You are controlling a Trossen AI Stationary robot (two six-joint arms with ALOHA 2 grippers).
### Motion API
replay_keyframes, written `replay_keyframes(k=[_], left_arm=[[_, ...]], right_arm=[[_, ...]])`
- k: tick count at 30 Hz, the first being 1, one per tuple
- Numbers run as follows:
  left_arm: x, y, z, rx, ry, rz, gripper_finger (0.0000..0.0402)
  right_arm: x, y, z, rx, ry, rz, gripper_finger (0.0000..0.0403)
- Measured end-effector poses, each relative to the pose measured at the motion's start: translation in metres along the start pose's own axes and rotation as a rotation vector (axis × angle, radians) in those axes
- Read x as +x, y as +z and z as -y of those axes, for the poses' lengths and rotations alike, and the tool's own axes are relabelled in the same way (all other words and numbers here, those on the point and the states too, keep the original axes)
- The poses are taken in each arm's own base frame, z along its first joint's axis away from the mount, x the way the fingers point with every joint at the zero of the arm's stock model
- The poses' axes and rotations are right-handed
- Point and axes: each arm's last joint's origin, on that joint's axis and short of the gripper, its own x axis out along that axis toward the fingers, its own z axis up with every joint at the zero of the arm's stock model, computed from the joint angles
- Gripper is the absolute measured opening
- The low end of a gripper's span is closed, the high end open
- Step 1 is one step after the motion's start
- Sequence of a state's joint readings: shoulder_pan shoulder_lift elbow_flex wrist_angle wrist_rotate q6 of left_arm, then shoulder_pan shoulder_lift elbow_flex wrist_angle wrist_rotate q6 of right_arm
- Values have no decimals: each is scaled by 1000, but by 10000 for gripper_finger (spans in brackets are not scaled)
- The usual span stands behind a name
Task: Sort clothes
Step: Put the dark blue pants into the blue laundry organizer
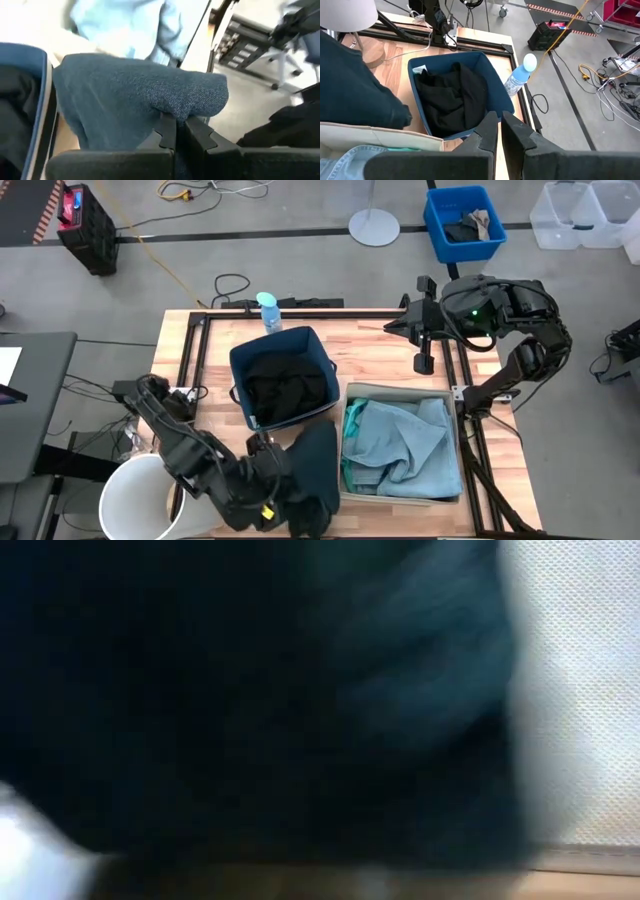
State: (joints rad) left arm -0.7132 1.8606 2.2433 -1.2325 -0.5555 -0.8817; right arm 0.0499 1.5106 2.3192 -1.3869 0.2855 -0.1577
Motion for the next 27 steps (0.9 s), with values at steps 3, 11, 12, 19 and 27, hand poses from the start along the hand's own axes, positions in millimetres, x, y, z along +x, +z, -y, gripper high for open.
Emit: replay_keyframes(k=[3,11,12,19,27], left_arm=[[-13,8,-4,16,-22,62,2],[-46,29,-16,67,-35,242,1],[-50,32,-17,73,-35,269,1],[-82,56,-30,94,20,494,0],[-105,86,-46,108,136,706,0]], right_arm=[[0,0,0,0,0,0,40],[0,0,0,12,-1,3,40],[0,0,0,15,-1,3,40],[0,0,0,20,0,3,40],[0,0,0,30,0,3,40]])
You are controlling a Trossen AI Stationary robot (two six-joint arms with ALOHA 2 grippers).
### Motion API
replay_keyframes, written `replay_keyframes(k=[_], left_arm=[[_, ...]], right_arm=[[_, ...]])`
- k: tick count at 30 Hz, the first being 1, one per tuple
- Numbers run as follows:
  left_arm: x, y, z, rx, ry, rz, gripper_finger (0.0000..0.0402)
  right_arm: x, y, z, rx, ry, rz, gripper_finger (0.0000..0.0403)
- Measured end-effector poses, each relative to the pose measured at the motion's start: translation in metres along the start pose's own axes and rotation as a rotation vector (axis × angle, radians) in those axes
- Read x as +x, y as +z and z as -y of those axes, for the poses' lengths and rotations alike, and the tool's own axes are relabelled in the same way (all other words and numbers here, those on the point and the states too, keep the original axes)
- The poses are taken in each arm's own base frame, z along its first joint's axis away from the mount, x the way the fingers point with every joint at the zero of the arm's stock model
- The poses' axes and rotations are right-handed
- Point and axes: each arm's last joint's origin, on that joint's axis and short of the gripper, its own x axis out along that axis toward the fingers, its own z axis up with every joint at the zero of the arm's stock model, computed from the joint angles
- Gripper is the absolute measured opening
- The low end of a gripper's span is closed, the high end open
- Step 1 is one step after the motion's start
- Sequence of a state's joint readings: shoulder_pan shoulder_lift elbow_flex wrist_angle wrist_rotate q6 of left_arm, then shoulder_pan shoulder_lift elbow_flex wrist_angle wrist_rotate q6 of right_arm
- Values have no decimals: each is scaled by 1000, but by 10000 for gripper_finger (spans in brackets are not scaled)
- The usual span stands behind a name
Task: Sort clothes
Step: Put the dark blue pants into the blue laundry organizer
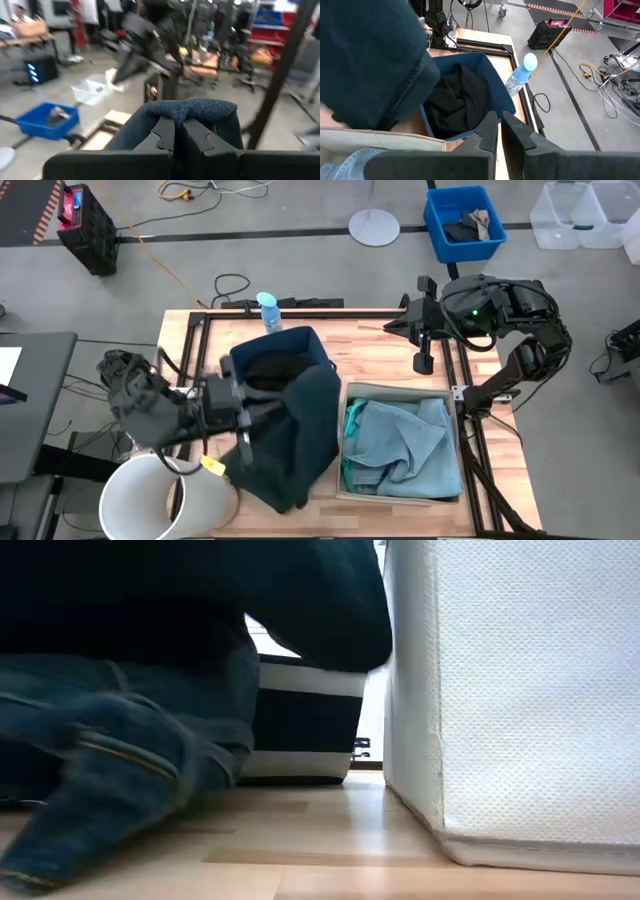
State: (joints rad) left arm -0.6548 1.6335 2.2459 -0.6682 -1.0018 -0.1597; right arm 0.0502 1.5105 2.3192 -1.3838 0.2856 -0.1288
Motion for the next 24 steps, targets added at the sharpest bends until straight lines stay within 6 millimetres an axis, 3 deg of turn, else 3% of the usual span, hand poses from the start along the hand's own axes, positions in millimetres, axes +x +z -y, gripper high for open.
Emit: replay_keyframes(k=[5,12,24], left_arm=[[5,12,-14,24,124,58,0],[12,8,-27,44,288,40,0],[36,-43,-59,-53,527,-129,3]], right_arm=[[0,0,0,16,0,0,40],[0,0,-1,26,2,0,40],[0,0,-1,37,2,1,40]])
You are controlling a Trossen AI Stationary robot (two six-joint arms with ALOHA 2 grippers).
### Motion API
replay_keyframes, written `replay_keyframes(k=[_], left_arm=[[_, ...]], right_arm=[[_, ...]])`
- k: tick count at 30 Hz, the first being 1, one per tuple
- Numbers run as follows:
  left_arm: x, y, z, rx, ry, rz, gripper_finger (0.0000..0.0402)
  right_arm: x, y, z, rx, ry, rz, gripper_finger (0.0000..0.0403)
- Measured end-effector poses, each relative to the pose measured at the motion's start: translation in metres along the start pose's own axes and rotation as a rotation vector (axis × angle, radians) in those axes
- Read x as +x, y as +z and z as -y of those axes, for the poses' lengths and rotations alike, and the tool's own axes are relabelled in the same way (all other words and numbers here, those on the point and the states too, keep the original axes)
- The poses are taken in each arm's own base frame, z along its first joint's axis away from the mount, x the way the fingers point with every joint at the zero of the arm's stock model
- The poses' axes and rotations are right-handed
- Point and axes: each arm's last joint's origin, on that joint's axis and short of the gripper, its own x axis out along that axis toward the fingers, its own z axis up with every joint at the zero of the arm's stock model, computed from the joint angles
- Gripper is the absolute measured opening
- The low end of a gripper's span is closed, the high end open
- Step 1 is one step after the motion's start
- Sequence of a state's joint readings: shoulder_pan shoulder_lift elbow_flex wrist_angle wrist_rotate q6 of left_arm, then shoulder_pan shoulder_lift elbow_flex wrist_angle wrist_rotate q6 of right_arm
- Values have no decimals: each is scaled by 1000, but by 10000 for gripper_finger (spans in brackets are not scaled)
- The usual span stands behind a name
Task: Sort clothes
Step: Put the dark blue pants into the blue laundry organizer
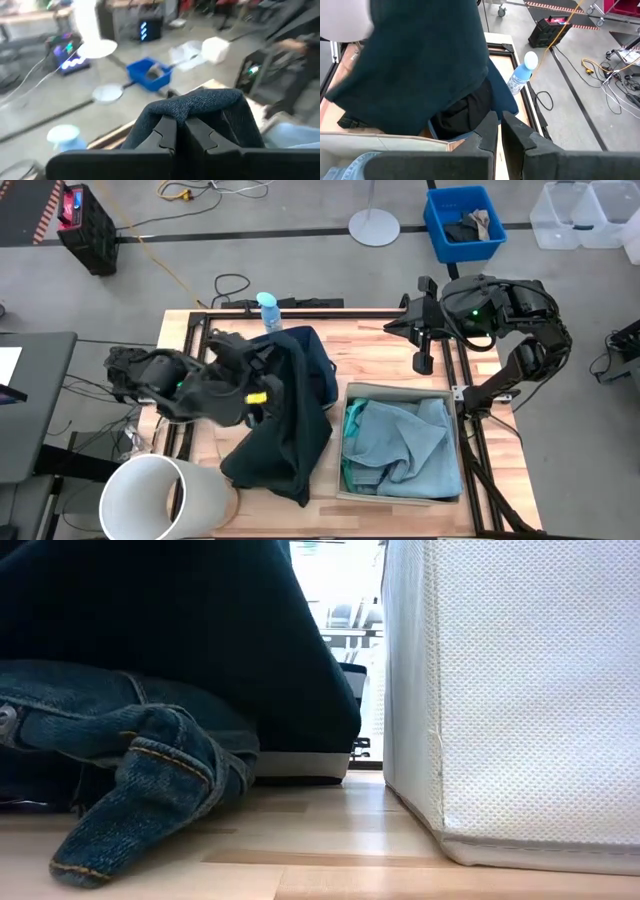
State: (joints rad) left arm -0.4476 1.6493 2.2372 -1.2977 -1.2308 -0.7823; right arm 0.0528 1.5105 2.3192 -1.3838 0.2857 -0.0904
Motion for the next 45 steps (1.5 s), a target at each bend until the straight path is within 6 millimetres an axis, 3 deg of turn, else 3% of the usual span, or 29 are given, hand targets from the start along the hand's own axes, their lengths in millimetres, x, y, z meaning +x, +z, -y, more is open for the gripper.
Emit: replay_keyframes(k=[6,14,19,25,27,32,45], left_arm=[[37,-24,2,29,73,-199,34],[63,-39,14,46,34,-375,166],[53,-36,19,28,-97,-455,233],[14,-42,45,62,-408,-556,235],[0,-52,56,93,-495,-598,232],[-15,-109,87,216,-475,-727,236],[15,-196,130,179,-171,-858,252]], right_arm=[[0,0,0,13,0,1,40],[0,1,0,17,-1,8,40],[0,1,0,17,-1,8,40],[0,1,0,16,-1,8,40],[0,1,0,16,-1,7,40],[0,1,0,12,-1,6,40],[0,1,0,3,-1,7,40]])
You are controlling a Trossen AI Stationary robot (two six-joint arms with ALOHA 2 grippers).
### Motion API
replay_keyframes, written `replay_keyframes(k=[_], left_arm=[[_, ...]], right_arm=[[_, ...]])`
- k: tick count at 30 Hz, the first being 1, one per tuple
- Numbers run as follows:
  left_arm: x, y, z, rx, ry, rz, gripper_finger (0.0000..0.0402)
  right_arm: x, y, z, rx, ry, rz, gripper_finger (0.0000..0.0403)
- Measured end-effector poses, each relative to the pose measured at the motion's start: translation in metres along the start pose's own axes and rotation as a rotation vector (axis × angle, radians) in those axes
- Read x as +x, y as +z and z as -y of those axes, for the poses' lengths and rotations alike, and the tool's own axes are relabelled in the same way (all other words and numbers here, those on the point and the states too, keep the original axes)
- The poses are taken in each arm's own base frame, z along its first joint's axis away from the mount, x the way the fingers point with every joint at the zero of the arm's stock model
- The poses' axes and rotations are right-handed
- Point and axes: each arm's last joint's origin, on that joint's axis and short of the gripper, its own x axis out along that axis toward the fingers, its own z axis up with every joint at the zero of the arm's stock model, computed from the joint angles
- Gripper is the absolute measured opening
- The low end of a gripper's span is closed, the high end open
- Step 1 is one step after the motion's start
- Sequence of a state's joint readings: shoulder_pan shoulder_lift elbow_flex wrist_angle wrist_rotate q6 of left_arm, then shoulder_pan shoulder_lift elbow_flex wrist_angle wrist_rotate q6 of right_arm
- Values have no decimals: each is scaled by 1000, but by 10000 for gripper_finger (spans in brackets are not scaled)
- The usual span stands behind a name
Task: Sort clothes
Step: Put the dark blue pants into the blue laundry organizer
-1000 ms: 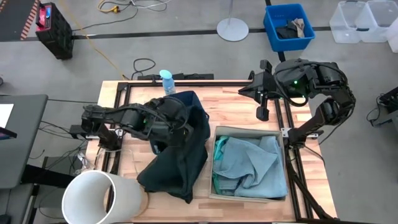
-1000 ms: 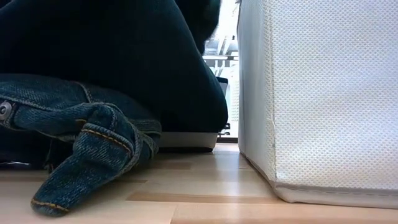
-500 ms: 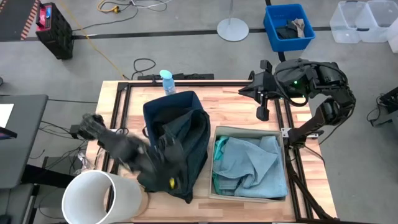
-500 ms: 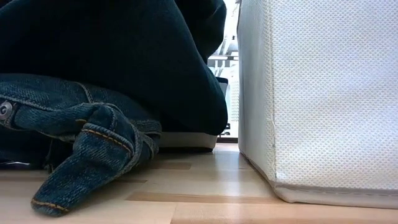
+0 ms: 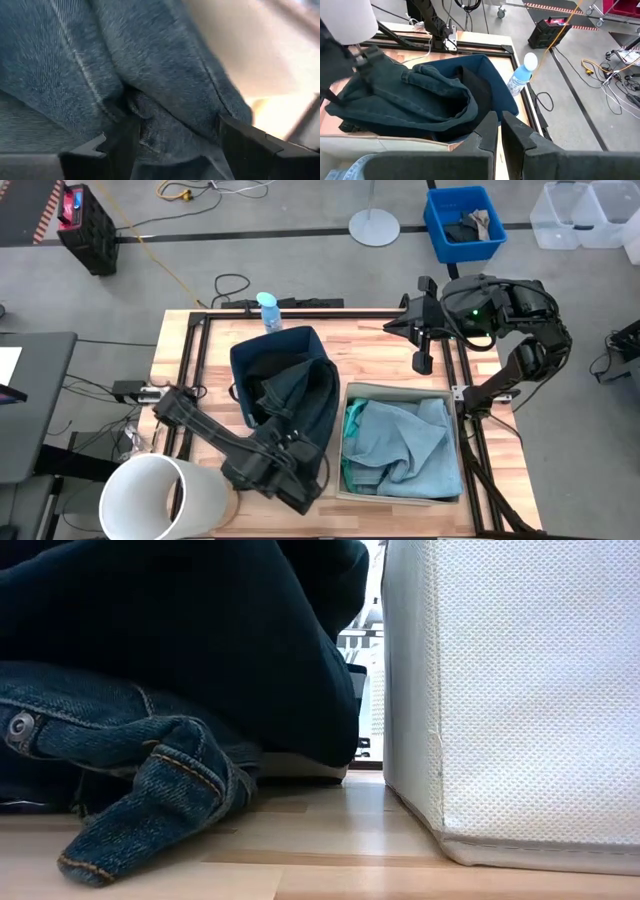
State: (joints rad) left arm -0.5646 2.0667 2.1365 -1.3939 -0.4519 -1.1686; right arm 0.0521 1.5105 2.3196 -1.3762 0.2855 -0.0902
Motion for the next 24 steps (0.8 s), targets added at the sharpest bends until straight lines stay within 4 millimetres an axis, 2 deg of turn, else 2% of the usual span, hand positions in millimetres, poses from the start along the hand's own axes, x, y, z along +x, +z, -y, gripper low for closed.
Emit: replay_keyframes(k=[7,11,14,17,21,24], left_arm=[[52,-4,5,-56,156,-110,247],[73,-4,8,-64,177,-164,200],[76,0,7,-53,170,-175,124],[76,4,5,-37,164,-174,30],[73,12,3,-11,141,-193,8],[62,21,4,-12,100,-173,5]], right_arm=[[0,0,0,0,0,0,40],[0,0,0,-12,0,-1,40],[0,0,0,-14,0,-1,40],[0,0,0,-19,0,-1,40],[0,0,0,-24,0,-1,40],[0,0,0,-25,0,-1,40]])
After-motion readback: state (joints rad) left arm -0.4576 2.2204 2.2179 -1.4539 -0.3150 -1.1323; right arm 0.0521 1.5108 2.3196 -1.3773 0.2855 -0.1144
